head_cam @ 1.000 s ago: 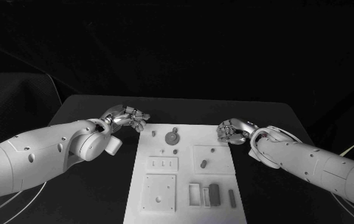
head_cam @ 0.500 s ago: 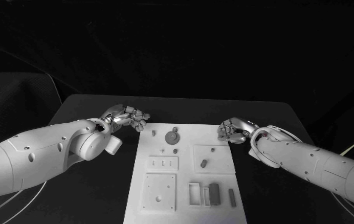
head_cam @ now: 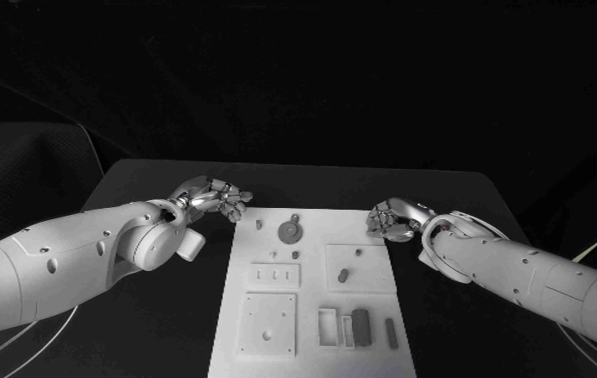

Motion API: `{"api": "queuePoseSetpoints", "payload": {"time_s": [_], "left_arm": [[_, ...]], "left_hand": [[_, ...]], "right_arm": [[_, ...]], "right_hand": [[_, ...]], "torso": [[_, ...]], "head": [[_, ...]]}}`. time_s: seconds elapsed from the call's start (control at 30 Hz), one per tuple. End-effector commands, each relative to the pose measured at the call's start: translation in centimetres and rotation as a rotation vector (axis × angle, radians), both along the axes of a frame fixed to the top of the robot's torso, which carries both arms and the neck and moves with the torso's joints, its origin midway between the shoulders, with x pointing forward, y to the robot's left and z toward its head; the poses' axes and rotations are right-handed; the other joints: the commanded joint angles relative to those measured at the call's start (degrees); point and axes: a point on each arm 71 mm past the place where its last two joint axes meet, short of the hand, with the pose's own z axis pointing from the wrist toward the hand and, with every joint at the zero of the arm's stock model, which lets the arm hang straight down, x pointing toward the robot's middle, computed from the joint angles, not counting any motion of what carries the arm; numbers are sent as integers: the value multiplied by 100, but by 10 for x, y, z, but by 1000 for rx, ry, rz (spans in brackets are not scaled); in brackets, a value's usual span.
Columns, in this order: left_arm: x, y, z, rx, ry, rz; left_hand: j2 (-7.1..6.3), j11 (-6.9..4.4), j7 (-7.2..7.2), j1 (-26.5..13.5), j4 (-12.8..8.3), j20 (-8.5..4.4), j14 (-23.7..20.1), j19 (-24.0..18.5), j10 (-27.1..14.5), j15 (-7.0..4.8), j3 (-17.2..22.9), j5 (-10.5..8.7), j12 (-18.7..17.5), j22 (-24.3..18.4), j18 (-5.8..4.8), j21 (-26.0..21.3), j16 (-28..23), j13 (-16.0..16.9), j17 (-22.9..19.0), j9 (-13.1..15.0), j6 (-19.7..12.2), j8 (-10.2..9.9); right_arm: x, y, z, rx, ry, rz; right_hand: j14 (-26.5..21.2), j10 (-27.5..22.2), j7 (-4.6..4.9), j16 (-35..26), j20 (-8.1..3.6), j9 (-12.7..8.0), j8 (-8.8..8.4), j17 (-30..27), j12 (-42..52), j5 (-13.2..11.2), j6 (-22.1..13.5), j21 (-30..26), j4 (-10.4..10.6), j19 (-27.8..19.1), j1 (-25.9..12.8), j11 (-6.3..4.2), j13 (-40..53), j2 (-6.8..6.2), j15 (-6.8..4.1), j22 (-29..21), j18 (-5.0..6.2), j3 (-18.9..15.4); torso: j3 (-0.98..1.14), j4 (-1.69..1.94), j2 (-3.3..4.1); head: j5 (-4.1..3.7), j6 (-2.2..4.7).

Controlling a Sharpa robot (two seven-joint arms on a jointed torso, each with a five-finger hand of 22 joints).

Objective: Assemble the parts on the task board

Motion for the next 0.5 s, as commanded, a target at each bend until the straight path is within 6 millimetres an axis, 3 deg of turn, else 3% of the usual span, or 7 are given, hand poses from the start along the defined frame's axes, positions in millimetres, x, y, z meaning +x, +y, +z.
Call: {"api": "queuePoseSetpoints", "payload": {"time_s": [0.03,0.5], "left_arm": [[-1,-3,1,-4,-4,-20],[-1,-3,1,1,-5,-26]], "left_hand": [[-54,9,-11,-22,10,2,25,46,-49,-8,6,16,-25,-8,115,-38,-26,-6,6,-10,-30,-23],[-39,8,-13,-17,12,2,25,47,-47,-8,15,19,-28,-9,116,-39,-30,-6,9,-8,-24,-22]], "right_arm": [[-1,2,1,8,-16,12],[-5,19,10,20,-28,56]], "right_hand": [[53,58,7,42,-5,31,36,4,32,-5,82,70,-9,32,8,-10,-6,73,-2,7,-30,48],[83,90,78,70,-24,54,70,-6,51,13,232,104,-48,48,102,-42,-29,247,-28,4,-15,187]], "torso": [[1,-3,0],[-2,1,0]], "head": [[-2,4],[-4,-12]]}}
